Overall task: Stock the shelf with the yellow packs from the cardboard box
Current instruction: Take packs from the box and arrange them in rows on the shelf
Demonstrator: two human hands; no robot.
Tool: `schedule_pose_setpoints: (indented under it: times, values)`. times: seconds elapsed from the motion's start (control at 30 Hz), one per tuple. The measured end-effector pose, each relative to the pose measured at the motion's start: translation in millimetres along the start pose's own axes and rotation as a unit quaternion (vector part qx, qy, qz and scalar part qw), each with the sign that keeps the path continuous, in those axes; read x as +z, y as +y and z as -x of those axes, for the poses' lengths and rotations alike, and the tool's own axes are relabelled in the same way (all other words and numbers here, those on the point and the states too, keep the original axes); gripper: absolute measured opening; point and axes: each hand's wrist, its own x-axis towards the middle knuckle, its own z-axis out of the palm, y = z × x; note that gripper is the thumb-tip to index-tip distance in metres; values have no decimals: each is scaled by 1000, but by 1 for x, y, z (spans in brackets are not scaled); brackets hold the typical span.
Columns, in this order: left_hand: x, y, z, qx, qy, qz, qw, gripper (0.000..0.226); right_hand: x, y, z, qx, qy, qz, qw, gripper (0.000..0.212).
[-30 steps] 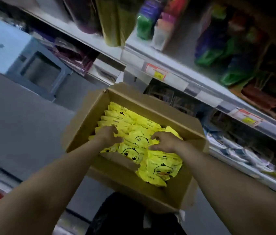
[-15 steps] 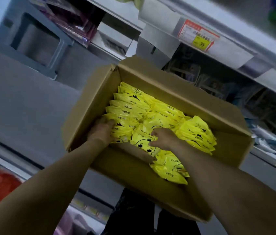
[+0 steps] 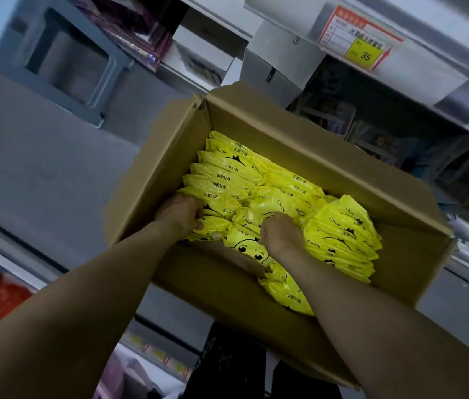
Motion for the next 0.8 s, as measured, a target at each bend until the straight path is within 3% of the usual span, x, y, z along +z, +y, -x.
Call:
schedule_pose_setpoints:
  times: [0.1,0.17,0.33,0.4,0.53,0.67,0.8]
  values:
    - [-9,2,5,-5,20,42,999,19,-6,2,4,-6,-12,-39,999,9]
    - [-15,4,9,2,32,86,996,20,-10,9,11,-33,-34,-122,991,14]
    - [-40,21,36,33,16,195,980,21,-48,20,45,-58,-48,-339,938,9]
    - [-54,32,48,42,26,229,972,17,-68,24,60,-55,-53,-395,916,20]
    - [-73,63,73,58,45,253,965,15,-101,48,91,-51,-39,-408,911,44]
    - [-79,103,104,56,88,251,962,41,-122,89,128,-32,-25,-424,905,46]
    - [-82,162,157,53,54,353,932,52,-138,141,185,-31,5,-419,908,49]
